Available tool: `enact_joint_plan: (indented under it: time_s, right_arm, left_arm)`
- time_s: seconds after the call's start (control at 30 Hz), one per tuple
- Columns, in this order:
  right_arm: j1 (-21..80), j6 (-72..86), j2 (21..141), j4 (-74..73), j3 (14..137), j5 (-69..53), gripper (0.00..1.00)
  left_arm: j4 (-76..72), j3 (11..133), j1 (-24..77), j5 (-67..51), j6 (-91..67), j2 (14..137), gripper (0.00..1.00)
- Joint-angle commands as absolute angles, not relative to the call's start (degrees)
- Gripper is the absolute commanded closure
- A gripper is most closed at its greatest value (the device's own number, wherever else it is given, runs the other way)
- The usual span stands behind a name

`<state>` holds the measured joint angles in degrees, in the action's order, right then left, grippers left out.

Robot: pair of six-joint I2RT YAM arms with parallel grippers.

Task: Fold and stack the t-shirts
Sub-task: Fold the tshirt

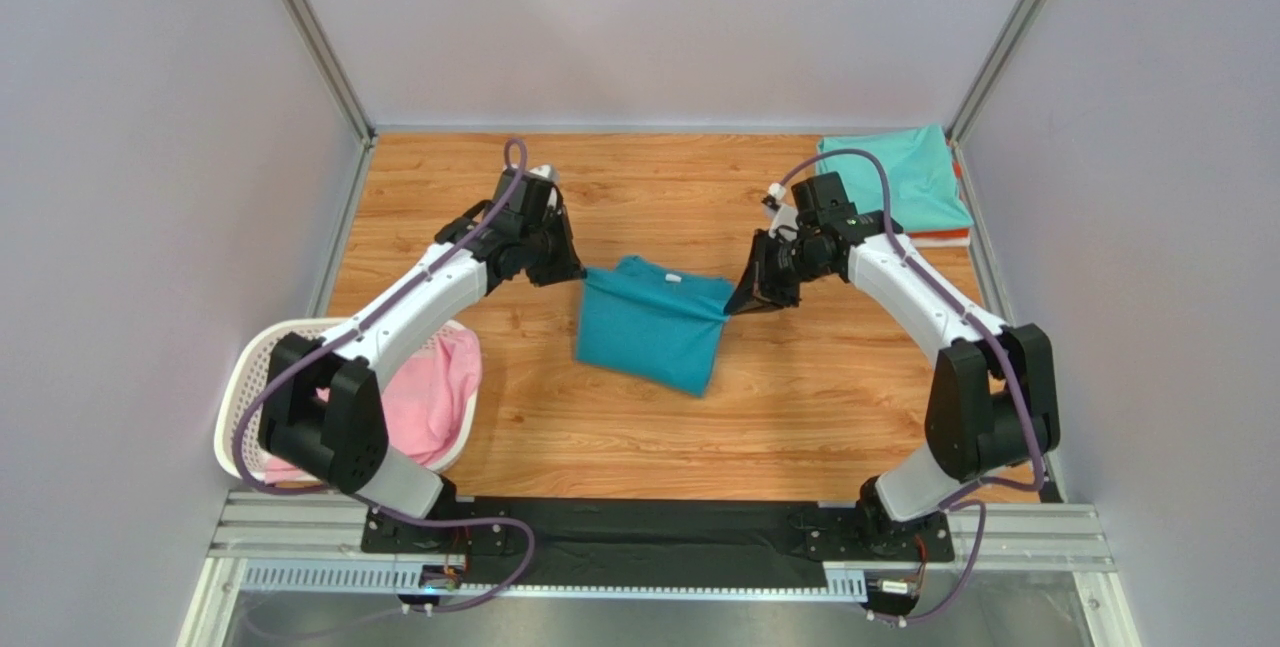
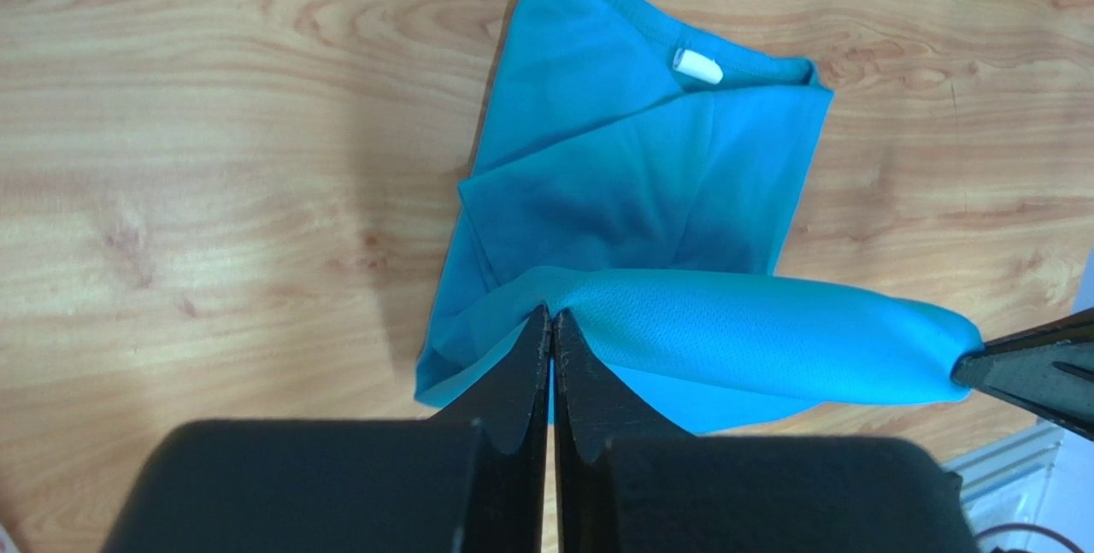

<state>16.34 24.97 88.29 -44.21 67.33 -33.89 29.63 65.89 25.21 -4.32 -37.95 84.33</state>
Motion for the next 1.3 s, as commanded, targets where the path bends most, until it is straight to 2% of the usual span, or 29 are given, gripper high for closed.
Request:
enact_joint_plan:
  time_s: [0.0,0.4,0.6,0.67,0.73,0.77,0.8,0.83,0.87,0.9,0.97,1.0,1.03,1.27]
  right_arm:
    - [14.8,24.6,91.7,-42.9,71.0,-30.5,1.0]
    - [13.4,28.0,103.9,-38.7,77.0,-24.5,1.0]
    - [13.4,29.2,107.7,-38.2,79.3,-21.2,1.0]
    - [13.3,28.8,109.1,-38.1,80.3,-20.8,0.96]
    - [13.0,28.3,110.4,-38.0,82.5,-20.4,0.85]
    - [12.7,28.2,110.7,-38.1,83.2,-20.6,0.7]
    - [12.7,28.2,110.7,-38.3,84.6,-20.8,0.6]
    - [12.6,28.2,110.5,-38.4,85.2,-20.7,0.48]
    - [12.7,28.1,110.0,-38.8,85.6,-20.7,0.0]
    - [12.7,28.0,109.3,-38.8,85.8,-20.7,0.0]
    - [12.6,28.2,106.7,-38.8,85.2,-21.1,0.0]
    - [12.8,28.2,105.6,-38.7,84.6,-21.4,0.0]
    - [12.8,28.0,103.4,-38.8,83.1,-21.6,0.0]
    - [17.2,28.6,96.2,-33.9,75.0,-26.2,0.0]
  left_arm:
    - [26.5,71.4,23.3,-4.7,-35.2,88.1,1.0]
    - [27.0,87.0,22.5,-11.2,-33.6,108.8,1.0]
    - [27.5,92.0,22.4,-13.6,-33.2,114.2,1.0]
    - [28.0,93.0,22.2,-13.6,-33.3,116.0,1.0]
    - [28.5,94.5,21.8,-13.8,-33.6,117.4,0.86]
    - [28.7,95.0,21.6,-13.9,-33.8,117.8,0.8]
    - [29.2,96.1,21.4,-14.1,-33.9,118.2,0.67]
    - [29.4,96.5,21.2,-14.9,-33.9,118.3,0.6]
    - [29.7,96.9,21.2,-15.5,-33.5,118.1,0.53]
    - [30.4,97.2,21.2,-16.3,-33.3,117.3,0.38]
    - [30.3,96.5,21.2,-16.3,-33.2,115.7,0.2]
    - [30.2,95.5,21.2,-16.1,-33.2,113.7,0.05]
    - [30.2,94.7,21.2,-15.7,-33.3,112.5,0.0]
    - [27.2,86.3,22.2,-17.7,-34.0,103.5,0.0]
